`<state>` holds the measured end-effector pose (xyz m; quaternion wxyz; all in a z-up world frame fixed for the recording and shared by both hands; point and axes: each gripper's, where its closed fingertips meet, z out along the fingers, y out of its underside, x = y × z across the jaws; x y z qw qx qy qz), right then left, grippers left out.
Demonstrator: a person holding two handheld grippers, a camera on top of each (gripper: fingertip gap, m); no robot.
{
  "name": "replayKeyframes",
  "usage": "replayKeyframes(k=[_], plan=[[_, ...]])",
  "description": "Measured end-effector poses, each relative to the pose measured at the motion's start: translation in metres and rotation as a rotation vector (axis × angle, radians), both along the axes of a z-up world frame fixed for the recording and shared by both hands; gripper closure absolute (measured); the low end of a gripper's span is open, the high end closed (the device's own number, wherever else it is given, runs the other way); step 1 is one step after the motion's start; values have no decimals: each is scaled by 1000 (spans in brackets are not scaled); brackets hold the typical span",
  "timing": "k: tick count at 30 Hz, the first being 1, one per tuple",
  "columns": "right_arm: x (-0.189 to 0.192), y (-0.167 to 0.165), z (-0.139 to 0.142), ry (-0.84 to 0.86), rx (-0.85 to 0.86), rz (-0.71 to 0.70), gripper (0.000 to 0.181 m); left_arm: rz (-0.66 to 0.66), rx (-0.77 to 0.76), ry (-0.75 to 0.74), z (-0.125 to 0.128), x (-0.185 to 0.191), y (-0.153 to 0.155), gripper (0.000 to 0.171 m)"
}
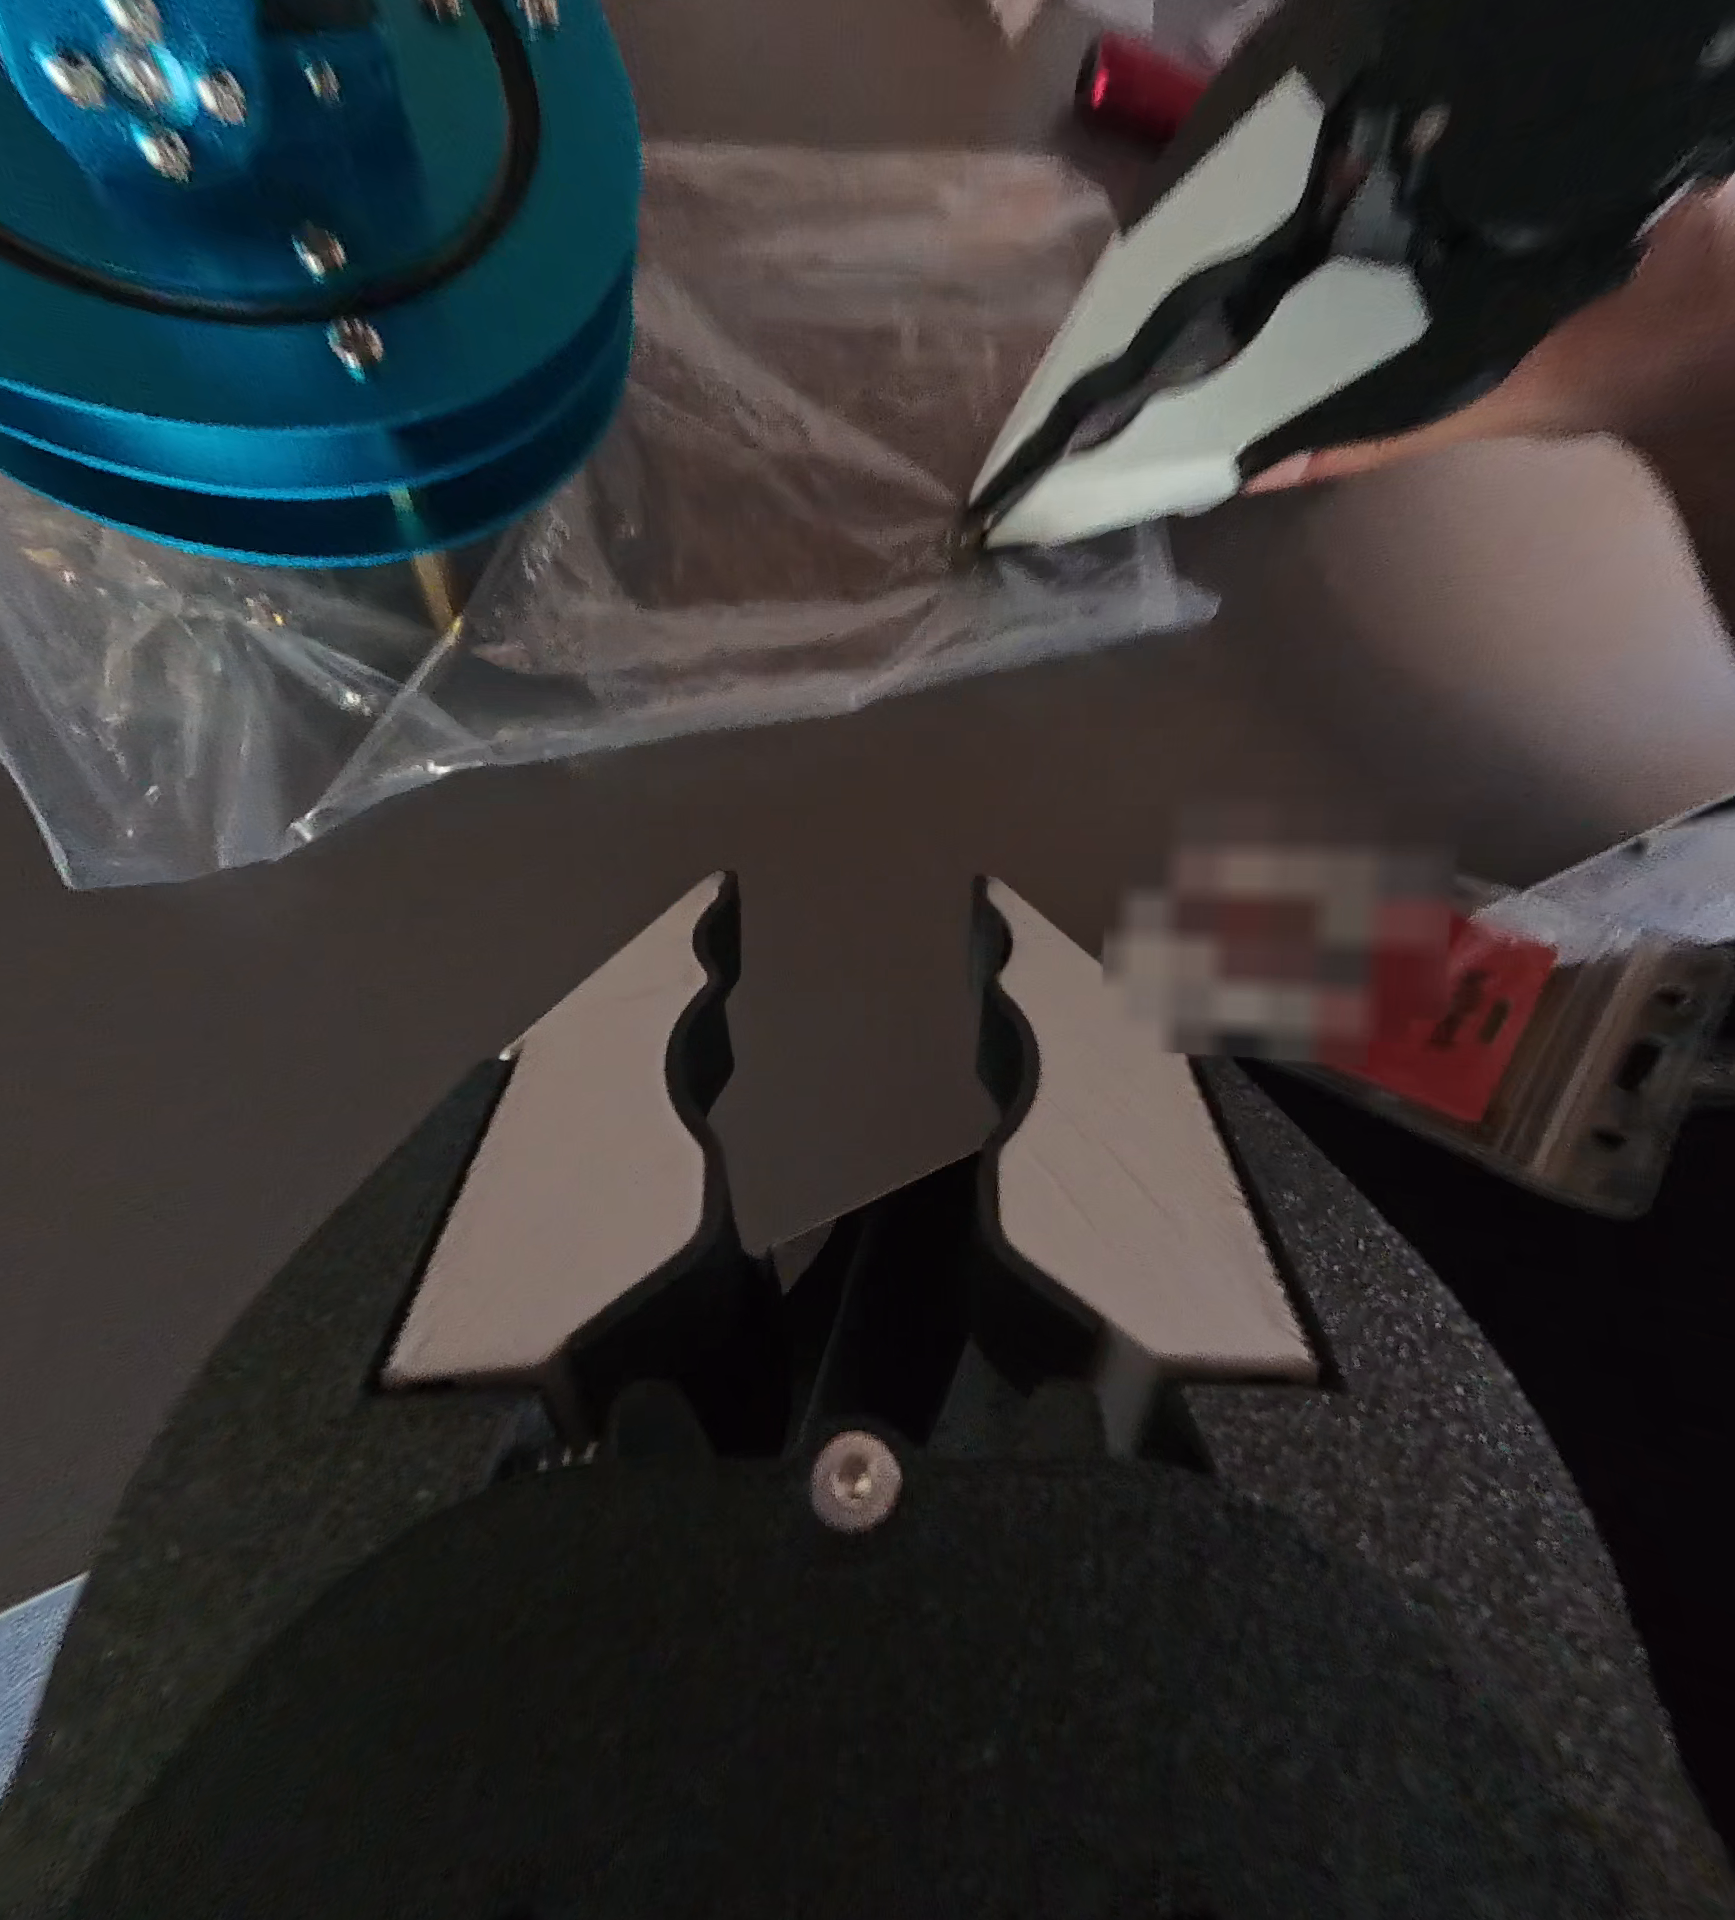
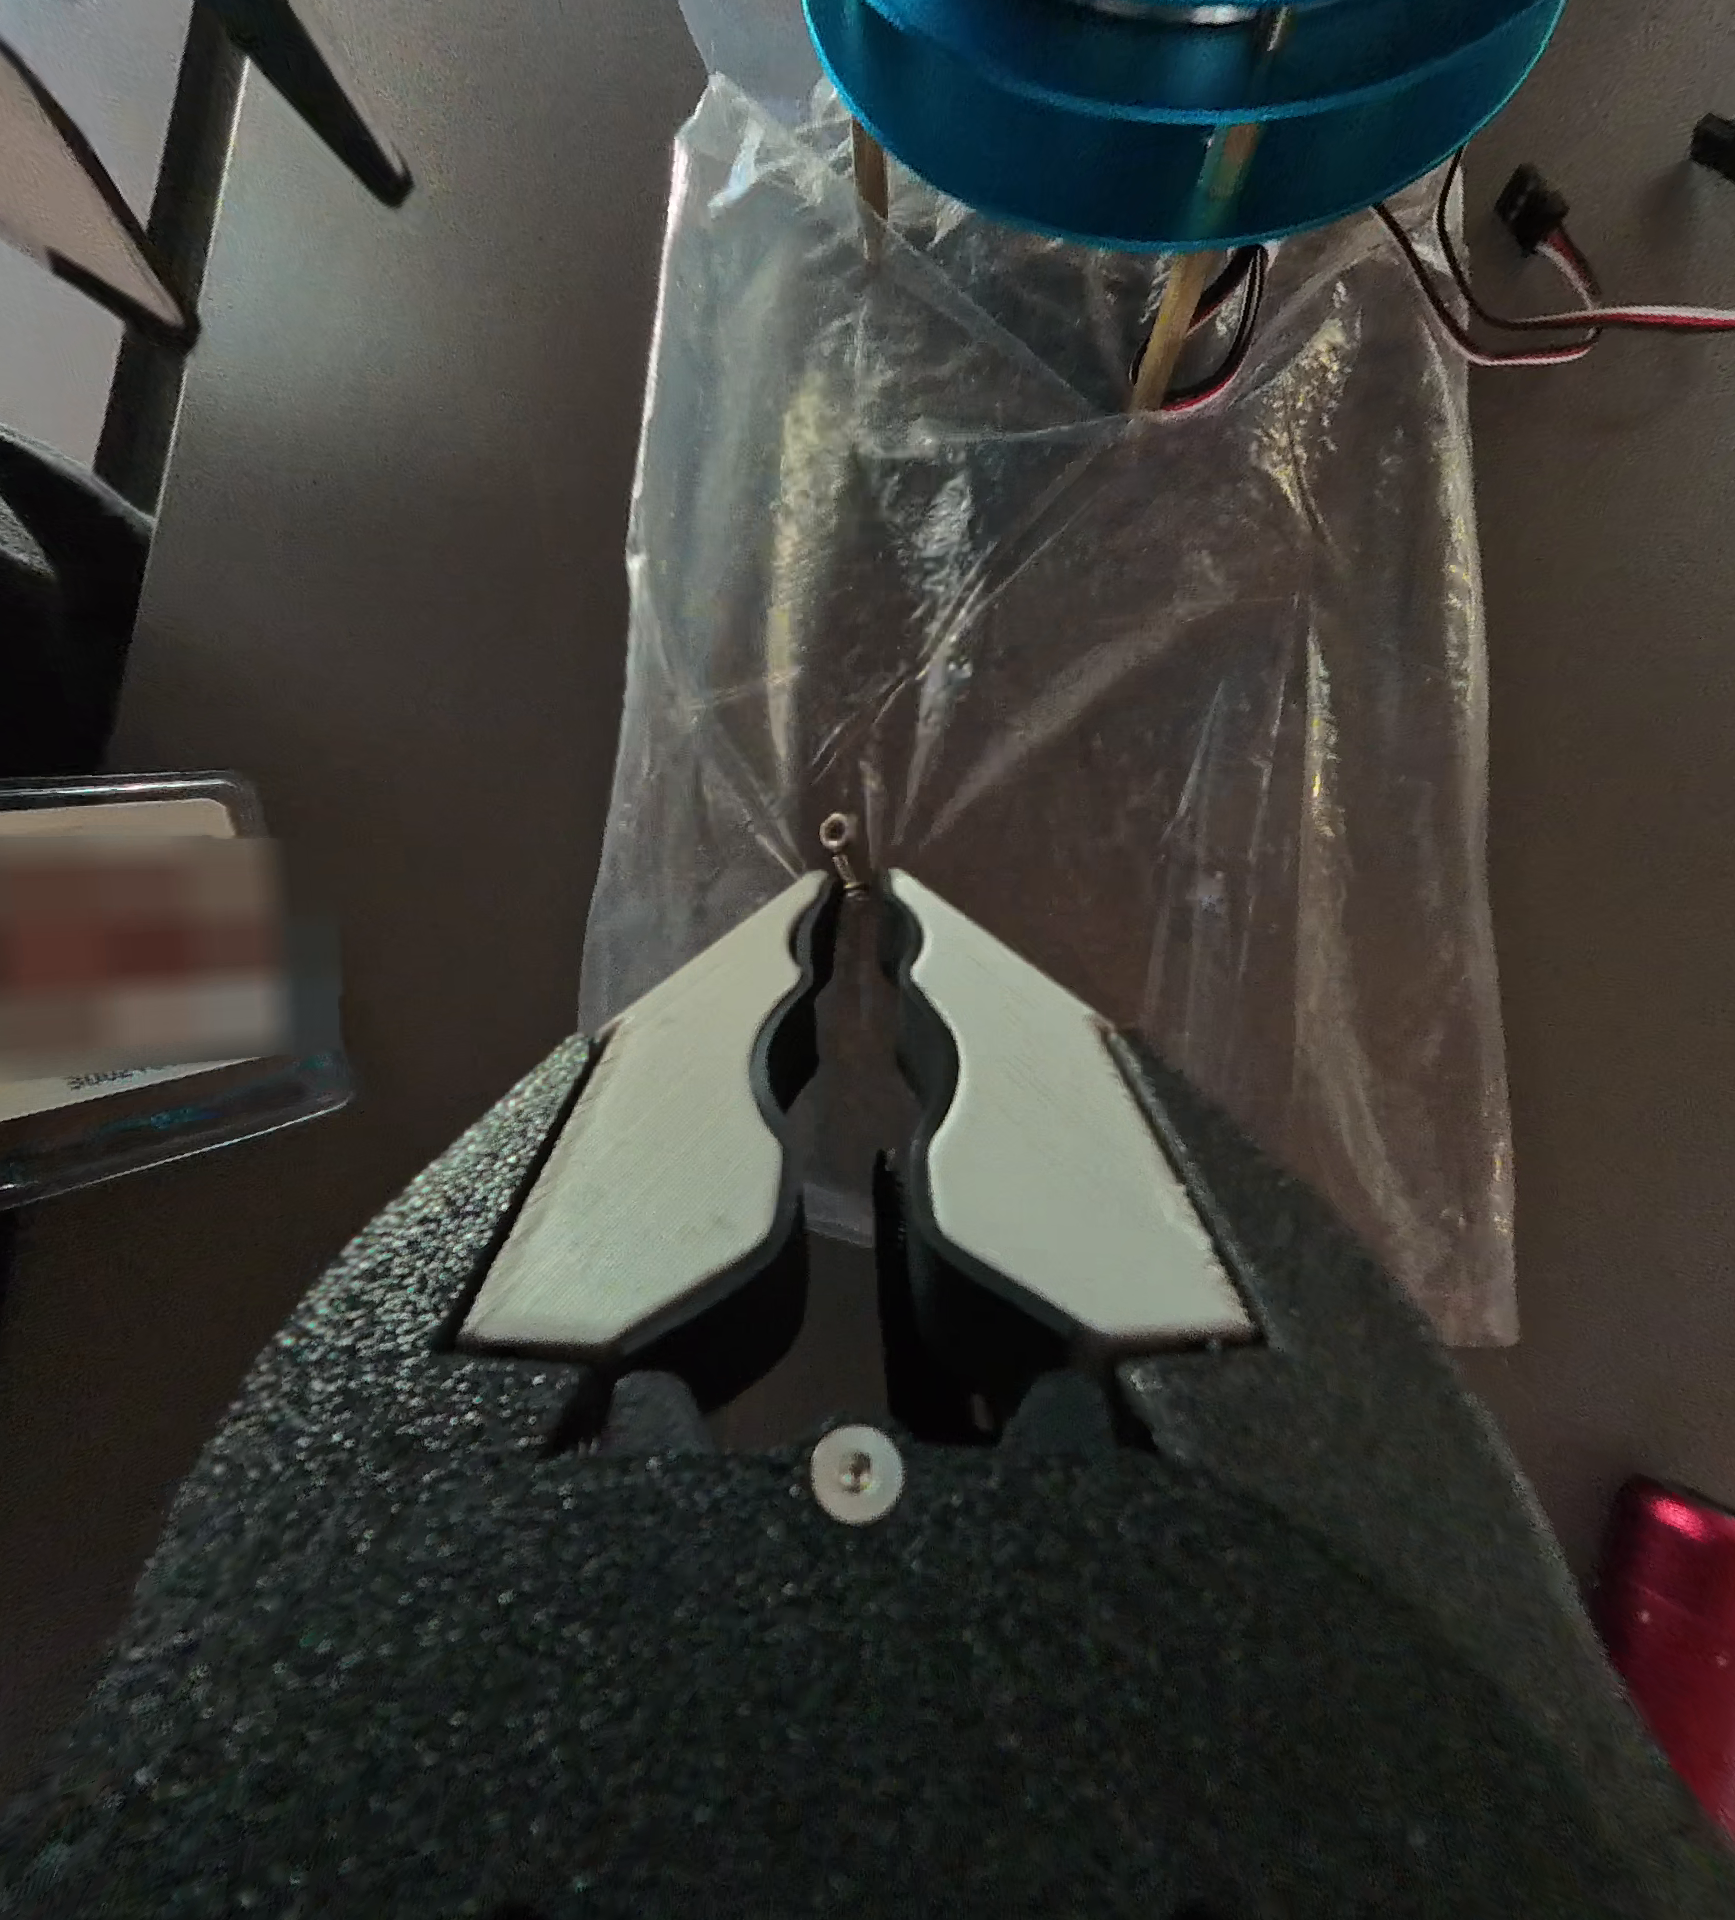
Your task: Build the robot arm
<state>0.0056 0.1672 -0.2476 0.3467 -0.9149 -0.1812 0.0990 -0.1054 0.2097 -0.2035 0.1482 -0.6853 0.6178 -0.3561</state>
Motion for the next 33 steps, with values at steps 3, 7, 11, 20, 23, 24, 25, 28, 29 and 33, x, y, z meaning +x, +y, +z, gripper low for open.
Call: replayKeyframes(k=[3, 7, 11, 20, 23, 24, 25, 28, 29, 33], plan=[[-1, -1, 1, 21, 13, -11, 176, 33, -61, -108, 18, 8, -6, 128], [4, 1, 25, 187, 80, -114, 176, -4, 106, -250, 31, 27, -11, 137], [-3, 7, 68, 449, 206, -169, 176, -28, 106, -382, 51, 55, -26, 154], [7, -13, 29, 199, 38, -145, 176, -26, 110, -207, 11, 71, 2, 145], [20, -25, 19, 90, 4, -178, 179, -36, 139, -163, -3, 44, 5, 145], [24, -29, 17, 57, -7, -188, 177, -19, 106, -161, -4, 29, 5, 145], [26, -33, 16, 32, -19, -196, 175, 0, 53, -160, -6, 12, 5, 144], [27, -37, 25, -8, 32, -216, 173, 71, -62, -164, -15, -42, 7, 143], [26, -37, 29, -9, 57, -226, 173, 101, -74, -175, -17, -55, 10, 143], [32, -40, 41, -29, 123, -287, 173, 184, -170, -278, -6, -71, 18, 144]])
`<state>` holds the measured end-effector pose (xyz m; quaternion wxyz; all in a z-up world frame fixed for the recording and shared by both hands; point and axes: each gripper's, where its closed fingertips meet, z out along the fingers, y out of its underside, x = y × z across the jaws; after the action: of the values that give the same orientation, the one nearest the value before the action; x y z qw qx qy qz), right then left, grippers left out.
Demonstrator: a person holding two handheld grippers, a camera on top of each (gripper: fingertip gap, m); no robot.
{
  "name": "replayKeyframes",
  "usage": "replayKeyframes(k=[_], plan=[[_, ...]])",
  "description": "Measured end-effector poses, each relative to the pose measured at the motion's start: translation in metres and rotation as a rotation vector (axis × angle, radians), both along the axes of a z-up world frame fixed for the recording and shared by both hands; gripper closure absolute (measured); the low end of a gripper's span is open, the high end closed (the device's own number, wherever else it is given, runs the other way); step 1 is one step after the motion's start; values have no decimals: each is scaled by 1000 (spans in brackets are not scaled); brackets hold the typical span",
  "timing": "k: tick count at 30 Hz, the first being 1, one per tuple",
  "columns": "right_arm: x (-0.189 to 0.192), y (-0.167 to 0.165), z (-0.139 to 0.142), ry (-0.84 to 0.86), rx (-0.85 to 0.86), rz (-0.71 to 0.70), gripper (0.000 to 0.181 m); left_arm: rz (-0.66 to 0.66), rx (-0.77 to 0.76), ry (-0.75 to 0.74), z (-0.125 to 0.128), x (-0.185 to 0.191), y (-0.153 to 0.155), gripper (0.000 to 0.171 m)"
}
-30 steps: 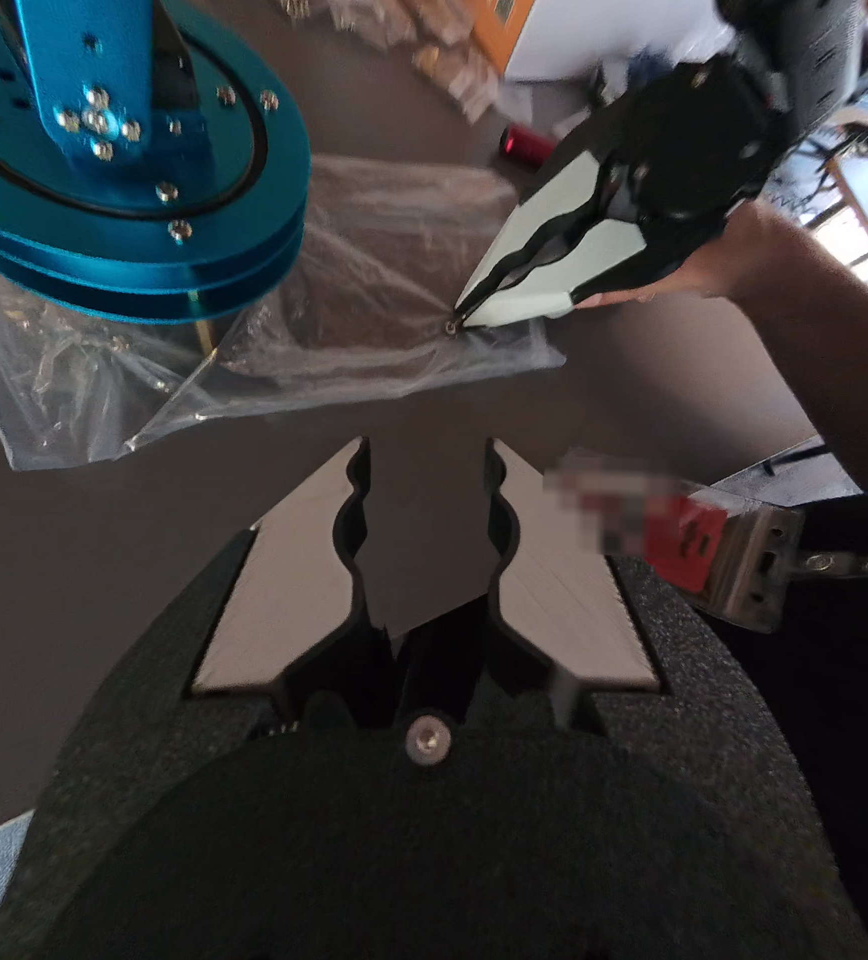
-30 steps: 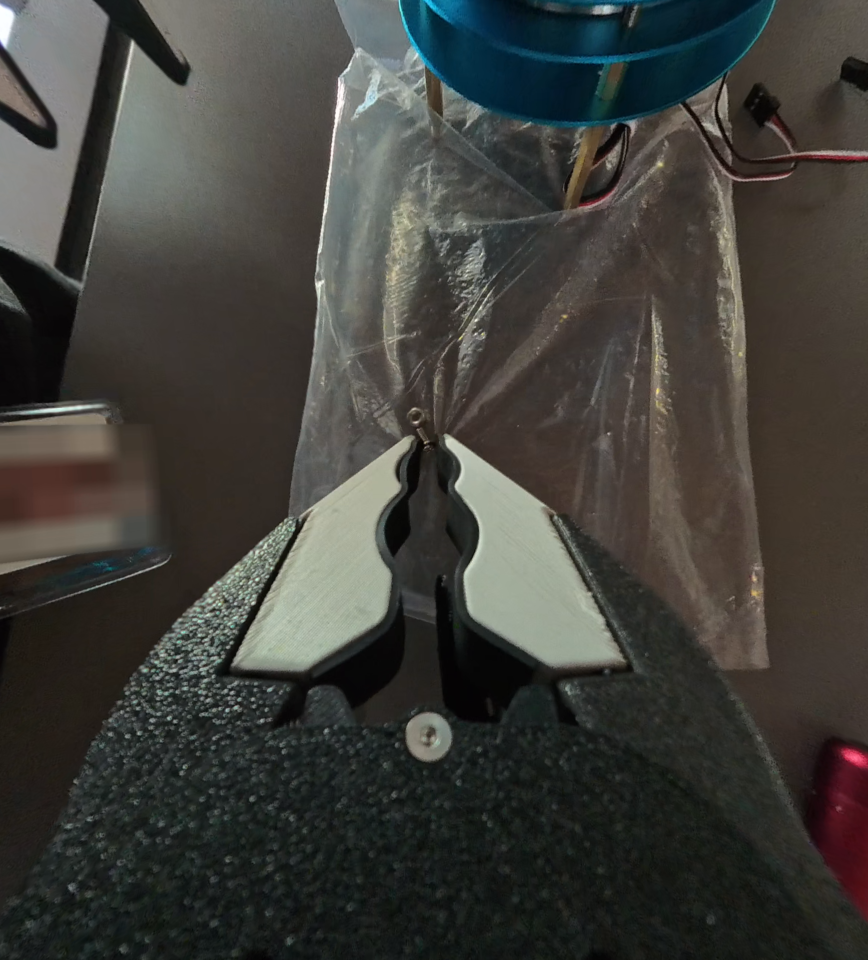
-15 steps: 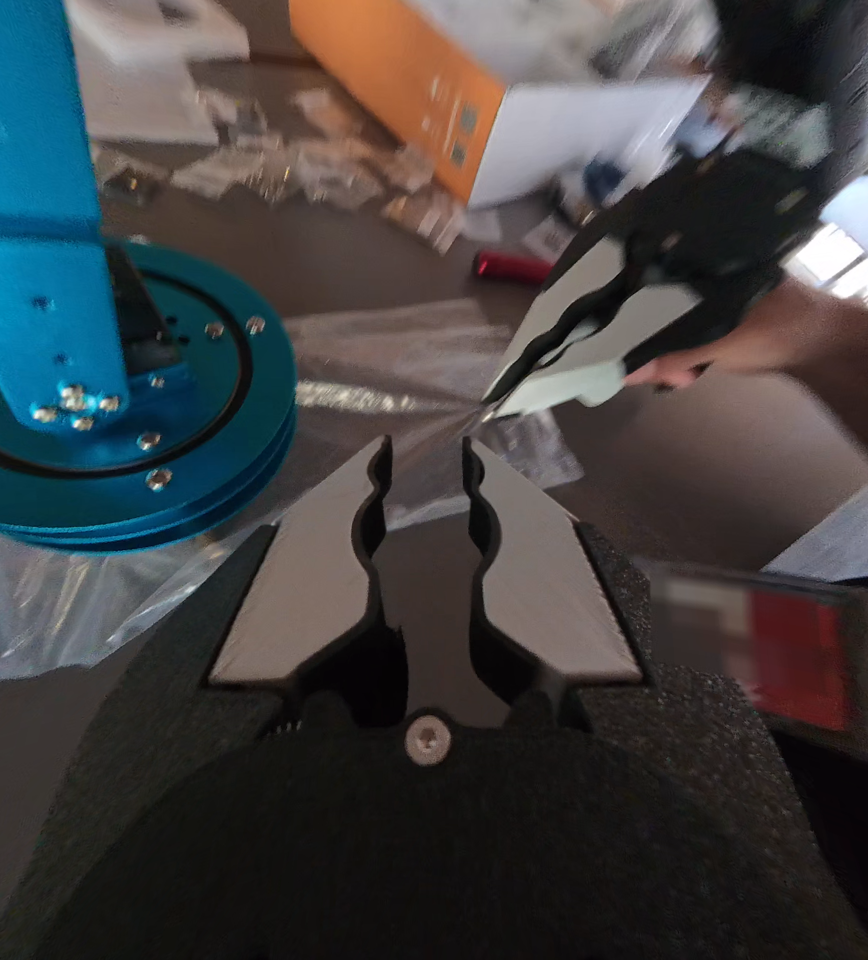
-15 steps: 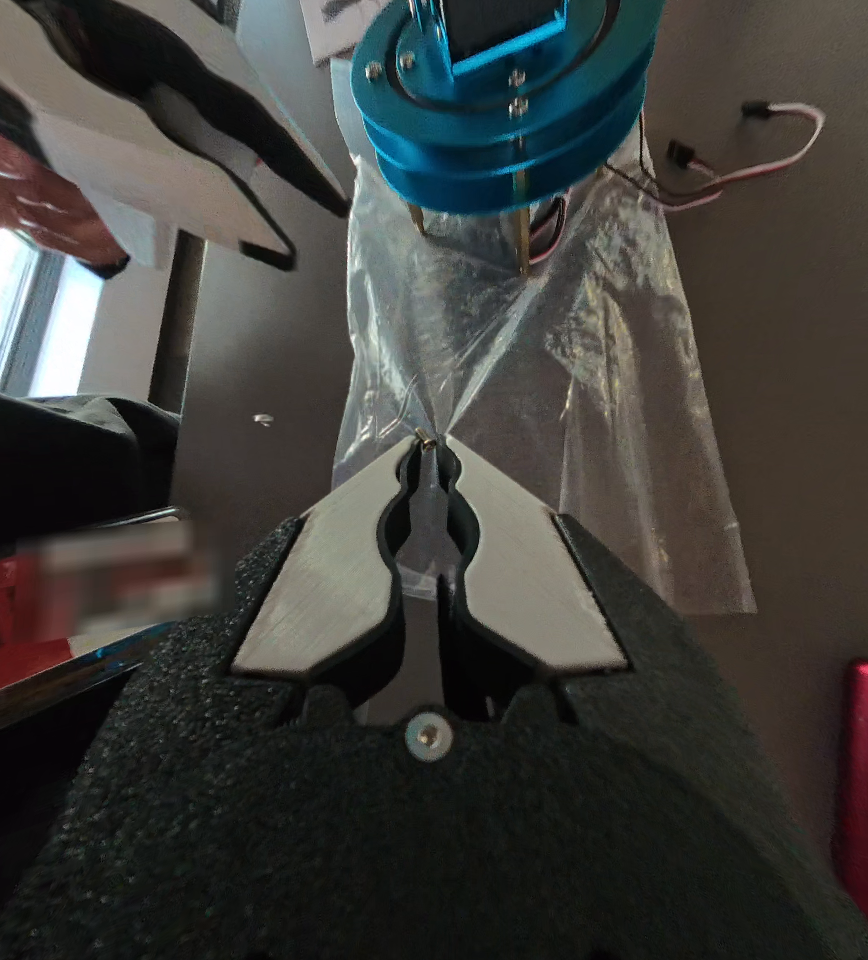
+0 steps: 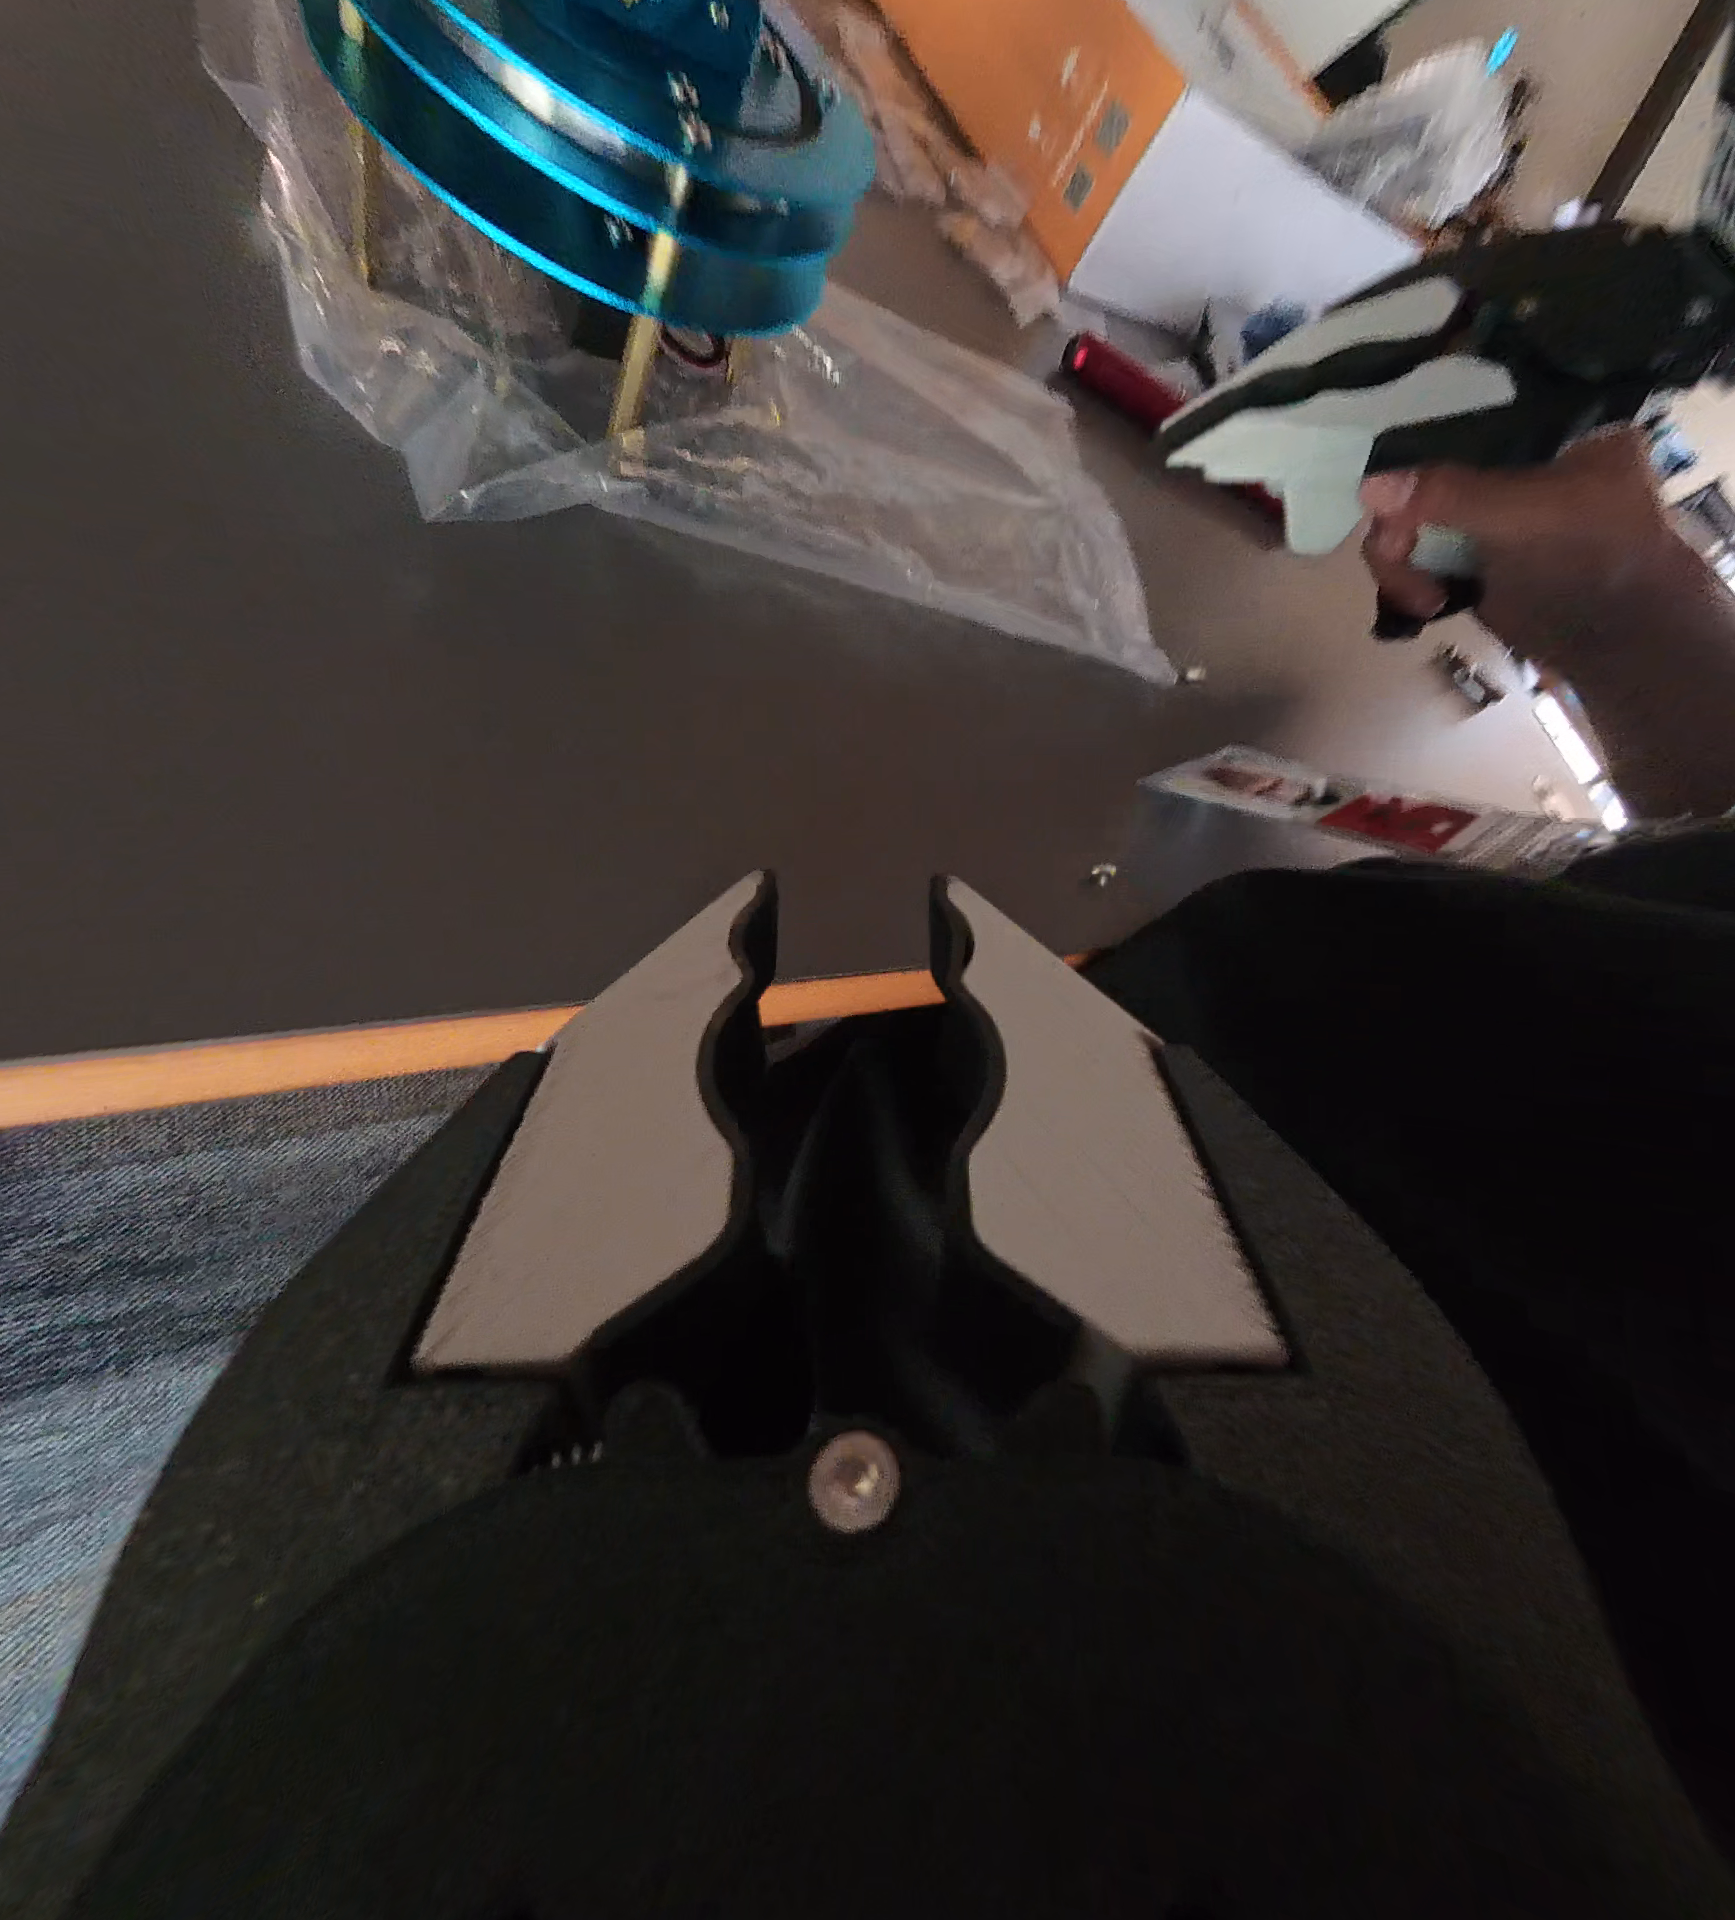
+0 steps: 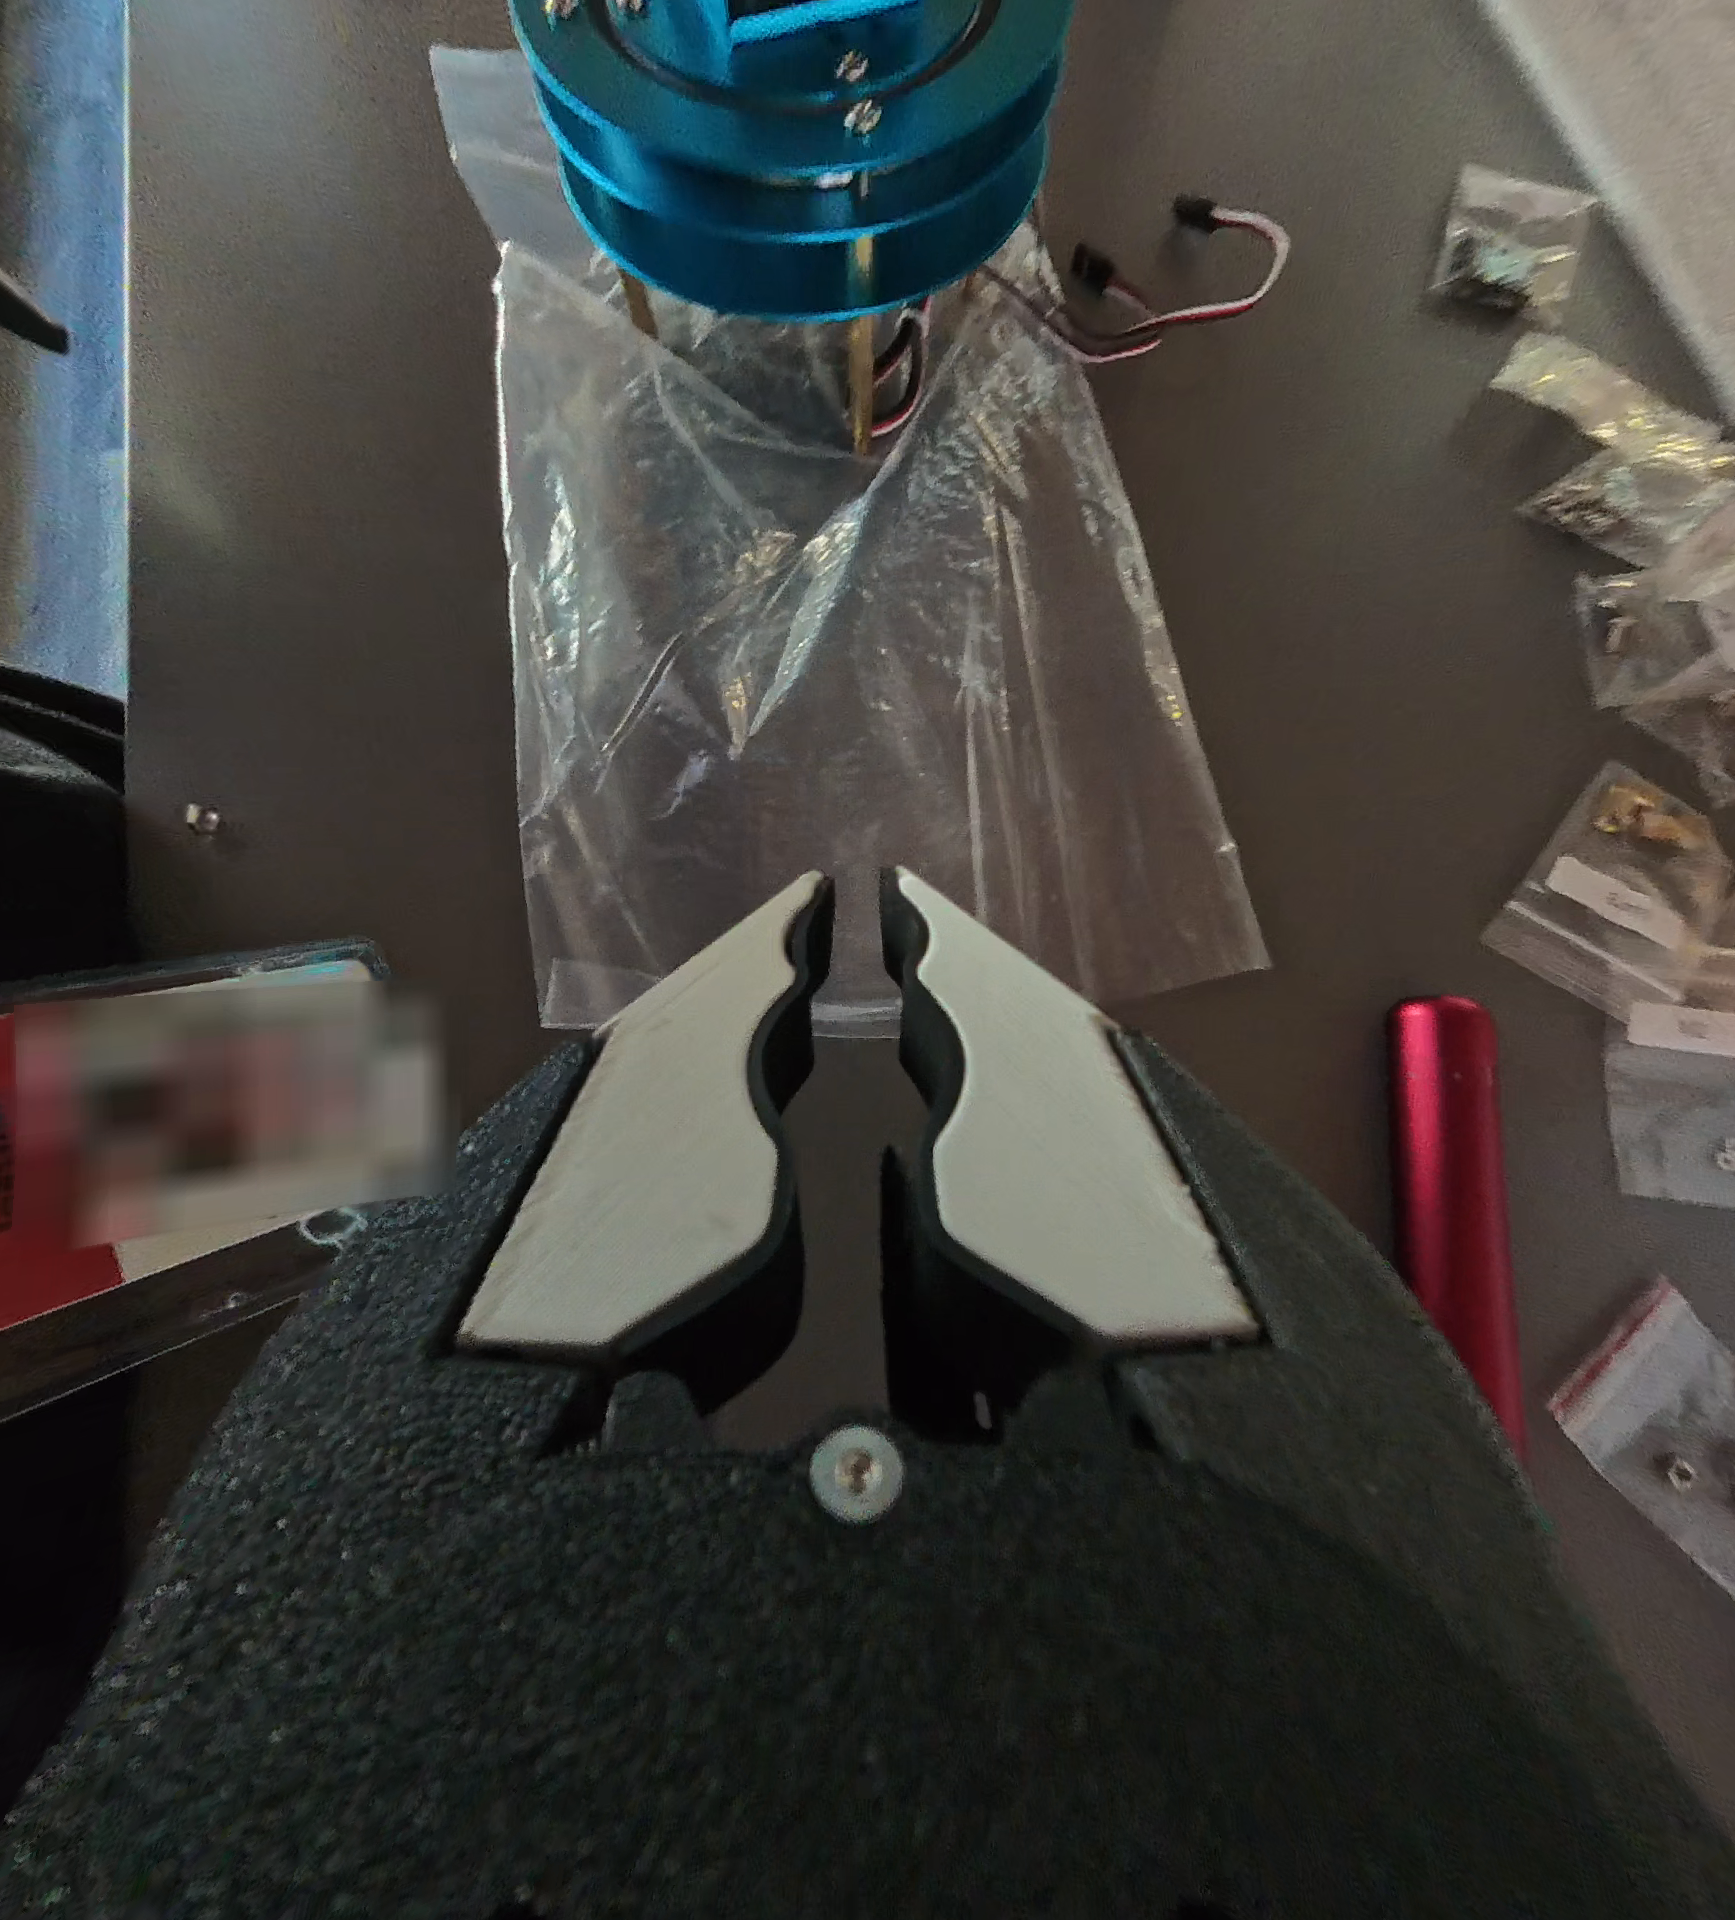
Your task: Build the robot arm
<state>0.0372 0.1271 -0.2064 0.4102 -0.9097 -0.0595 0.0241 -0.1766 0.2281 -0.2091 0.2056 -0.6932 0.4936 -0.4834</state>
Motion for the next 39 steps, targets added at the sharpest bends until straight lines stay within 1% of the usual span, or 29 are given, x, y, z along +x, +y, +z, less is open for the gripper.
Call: replayKeyframes(k=[2, 4, 6, 9, 12, 15, 17, 18, 20, 23, 24, 25, 26, 29, 32, 34, 35, 37, 39], plan=[[2, 0, 7, 27, 44, -27, 173, 20, -11, -39, 8, 4, 4, 143], [1, -1, 12, 86, 68, -39, 173, -8, 17, -55, 13, 10, 2, 144], [-5, -6, 15, 128, 71, -14, 172, -91, 77, -44, 12, 18, -11, 145], [-21, -21, 16, 172, 41, 71, 170, -256, 164, 20, 0, 26, -38, 148], [-38, -43, 3, 189, -46, 128, 167, -369, 223, 65, -9, 36, -60, 148], [-54, -60, -11, 226, -101, 119, 164, -447, 289, 102, -16, 43, -75, 149], [-64, -63, -20, 252, -115, 98, 160, -471, 319, 105, -17, 46, -80, 149], [-68, -63, -25, 246, -120, 88, 163, -470, 323, 97, -15, 48, -81, 149], [-70, -59, -33, 205, -113, 50, 164, -455, 313, 82, -12, 52, -80, 149], [-73, -52, -36, 172, -88, 12, 166, -445, 299, 89, -12, 54, -78, 148], [-70, -51, -38, 137, -87, -5, 161, -445, 306, 94, -13, 54, -78, 148], [-66, -51, -39, 95, -82, -19, 161, -445, 316, 100, -14, 54, -78, 148], [-65, -50, -38, 81, -75, -13, 163, -446, 324, 102, -15, 54, -78, 148], [-67, -52, -36, 91, -92, 52, 161, -450, 383, 101, -18, 61, -81, 148], [-55, -54, -29, 67, -74, 98, 165, -444, 454, 116, -23, 82, -90, 146], [-46, -54, -22, 100, -56, 105, 164, -487, 473, 109, -24, 98, -107, 144], [-44, -54, -19, 126, -47, 106, 165, -481, 503, 111, -25, 108, -110, 144], [-44, -53, -12, 185, -15, 125, 166, -523, 508, 117, -25, 121, -123, 144], [-47, -48, -13, 203, -1, 152, 166, -538, 512, 114, -22, 133, -126, 146]])
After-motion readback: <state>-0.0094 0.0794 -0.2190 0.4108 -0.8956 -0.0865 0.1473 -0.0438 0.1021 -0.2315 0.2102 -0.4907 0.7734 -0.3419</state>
